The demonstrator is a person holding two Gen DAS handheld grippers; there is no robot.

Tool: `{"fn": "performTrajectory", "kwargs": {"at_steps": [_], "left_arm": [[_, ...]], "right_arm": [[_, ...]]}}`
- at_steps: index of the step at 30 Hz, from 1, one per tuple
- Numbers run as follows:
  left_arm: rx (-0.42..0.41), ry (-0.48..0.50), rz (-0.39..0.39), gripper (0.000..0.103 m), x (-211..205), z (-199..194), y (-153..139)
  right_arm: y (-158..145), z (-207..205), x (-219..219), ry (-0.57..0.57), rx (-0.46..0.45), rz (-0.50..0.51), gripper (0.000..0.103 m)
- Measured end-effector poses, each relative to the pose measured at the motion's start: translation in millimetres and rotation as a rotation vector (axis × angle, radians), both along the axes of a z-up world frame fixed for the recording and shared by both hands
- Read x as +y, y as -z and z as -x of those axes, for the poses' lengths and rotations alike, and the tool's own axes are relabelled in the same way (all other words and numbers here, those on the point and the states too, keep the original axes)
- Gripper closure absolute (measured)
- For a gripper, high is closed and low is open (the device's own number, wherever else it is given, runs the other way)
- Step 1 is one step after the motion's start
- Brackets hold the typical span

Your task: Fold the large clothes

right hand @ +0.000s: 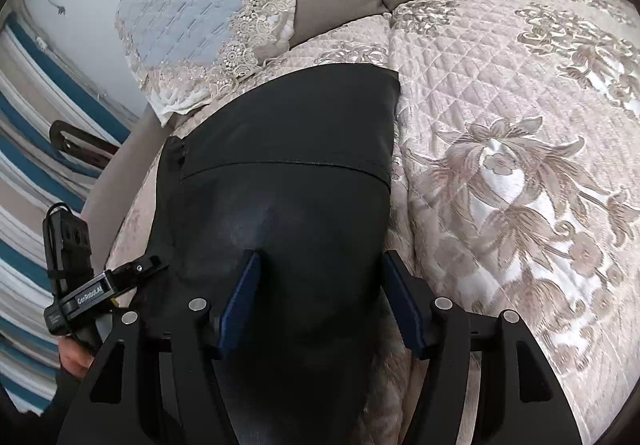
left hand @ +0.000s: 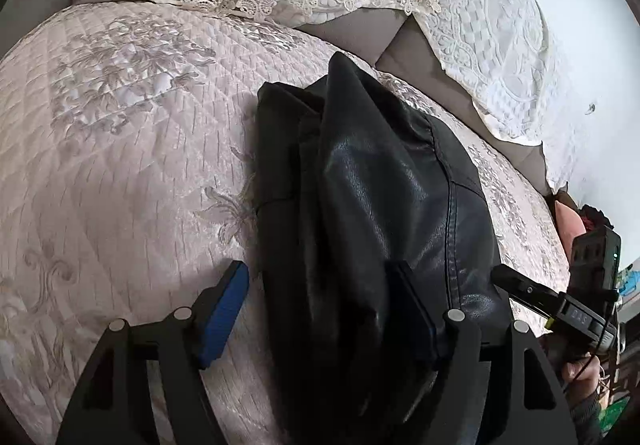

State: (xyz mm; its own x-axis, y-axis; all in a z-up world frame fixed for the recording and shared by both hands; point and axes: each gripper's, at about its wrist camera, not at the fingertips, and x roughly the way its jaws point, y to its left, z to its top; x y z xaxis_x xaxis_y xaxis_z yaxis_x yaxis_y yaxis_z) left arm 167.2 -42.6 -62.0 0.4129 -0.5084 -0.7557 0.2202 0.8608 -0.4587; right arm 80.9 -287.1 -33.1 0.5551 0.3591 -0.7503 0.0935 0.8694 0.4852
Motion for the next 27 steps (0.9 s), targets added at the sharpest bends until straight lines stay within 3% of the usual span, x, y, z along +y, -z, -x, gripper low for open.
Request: {"fn": "performTrajectory", "kwargs": {"at_steps": [2,6,11,13,15,17,19,22,24,27], "left_arm": [[0.000,-0.002,-0.010,0.033,-3,-1,-9],[-0.108,-0.008,-0.013,0.035,-11,1,-47],[-0.207,-0.011,-0.025,0.035,-47,-26,-78],[-0.201,-0.030,-0.037,0.036,-60,-43,-75],[-0.217,-0.043,-0.106,0.038,-70,-52,-62],[-0.134,-0.045,-0.169,0.040,-73,-64,-31],[-0.111,-0.059,-0.135,0.040,-61,-62,-11],[-0.105,-0.082,-0.088,0.042,-42,-58,-12],[-0.114,-0.082,-0.071,0.042,-40,-57,-6],[-0.059,-0.098,-0.044,0.042,-41,-71,9]], "right_arm": [[-2,0,-1,0.009,-0.002,0.000,0.039],[-16,5,2,0.017,-0.046,0.043,0.040],[-26,6,5,0.039,-0.081,0.100,0.040],[-27,6,6,0.047,-0.089,0.107,0.040],[-27,5,6,0.057,-0.090,0.121,0.040],[-26,5,4,0.058,-0.087,0.129,0.040],[-23,4,1,0.061,-0.075,0.115,0.040],[-17,3,-4,0.053,-0.059,0.075,0.040],[-12,2,-6,0.047,-0.050,0.021,0.040],[0,-5,-9,0.031,-0.032,-0.065,0.040]]}}
